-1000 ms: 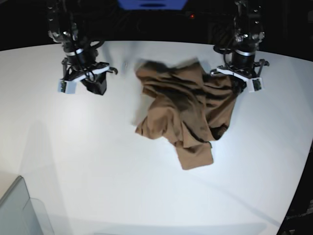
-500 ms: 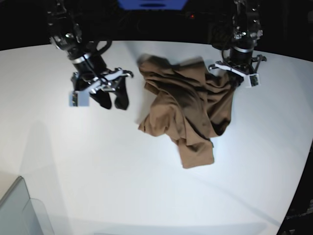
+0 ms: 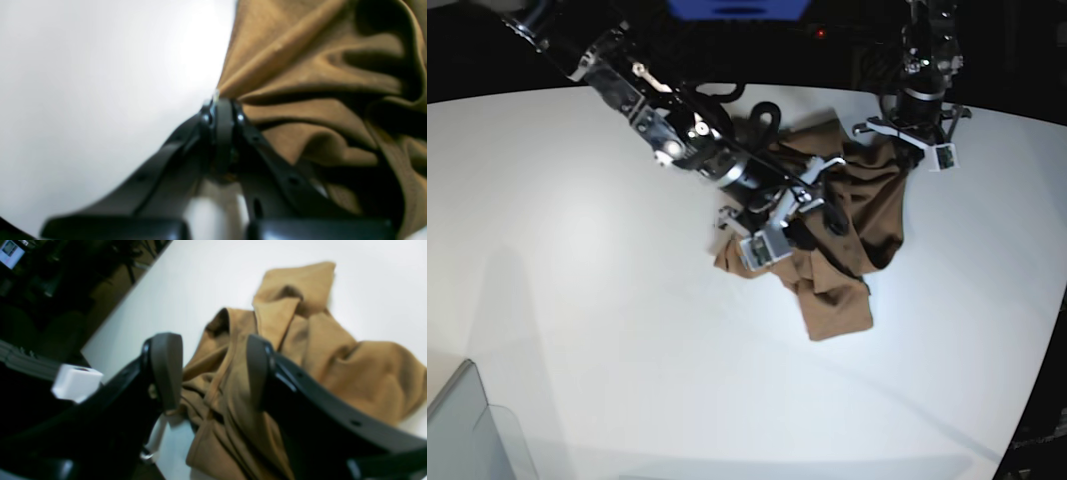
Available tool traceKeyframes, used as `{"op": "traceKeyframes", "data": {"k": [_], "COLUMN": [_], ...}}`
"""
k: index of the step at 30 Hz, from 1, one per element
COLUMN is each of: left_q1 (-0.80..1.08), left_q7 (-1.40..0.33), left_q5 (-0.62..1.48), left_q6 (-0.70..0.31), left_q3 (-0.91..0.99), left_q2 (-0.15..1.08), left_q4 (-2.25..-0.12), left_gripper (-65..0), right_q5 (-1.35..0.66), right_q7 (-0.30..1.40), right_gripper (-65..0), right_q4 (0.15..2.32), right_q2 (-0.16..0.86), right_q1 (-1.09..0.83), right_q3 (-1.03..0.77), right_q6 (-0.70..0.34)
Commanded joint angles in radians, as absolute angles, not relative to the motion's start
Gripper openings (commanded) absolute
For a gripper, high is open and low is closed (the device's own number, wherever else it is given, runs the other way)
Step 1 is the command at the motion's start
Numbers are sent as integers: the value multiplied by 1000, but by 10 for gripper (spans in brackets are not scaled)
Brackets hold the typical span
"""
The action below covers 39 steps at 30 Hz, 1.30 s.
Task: Layout the t-shirt on the table in an organized manner, then fold the t-shirt properly
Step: 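Reach the right gripper into the shirt folds and grasp a layer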
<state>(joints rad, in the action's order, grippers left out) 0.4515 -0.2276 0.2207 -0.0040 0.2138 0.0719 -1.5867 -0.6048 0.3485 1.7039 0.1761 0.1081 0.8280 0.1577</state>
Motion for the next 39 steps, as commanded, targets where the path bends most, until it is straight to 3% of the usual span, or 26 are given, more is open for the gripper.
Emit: {"op": "traceKeyframes", "data": {"k": [1, 14, 20, 26, 39], "left_q1": [456, 469, 469, 467, 467], "left_q7": [-216, -211, -211, -211, -211], "left_q5": [219, 223, 223, 226, 226], "left_q6": [-4, -4, -4, -4, -4], "left_q3": [216, 216, 216, 216, 216], "left_q2": [76, 76, 76, 76, 76], "left_q4": [-1603, -1595, -1590, -1590, -1590], "left_gripper": [-649, -649, -649, -649, -649], "right_q5": [-610, -610, -610, -610, -610], "right_q7": [317, 311, 311, 311, 311], "right_gripper": [-331, -339, -390, -340, -337], "right_q4": [1704, 1518, 1521, 1517, 1443], "right_q2": [166, 127, 127, 128, 127], "right_q1": [140, 220, 219, 219, 217], "right_q3": [831, 894, 839, 812, 814], "right_q6": [156, 156, 156, 157, 154]}}
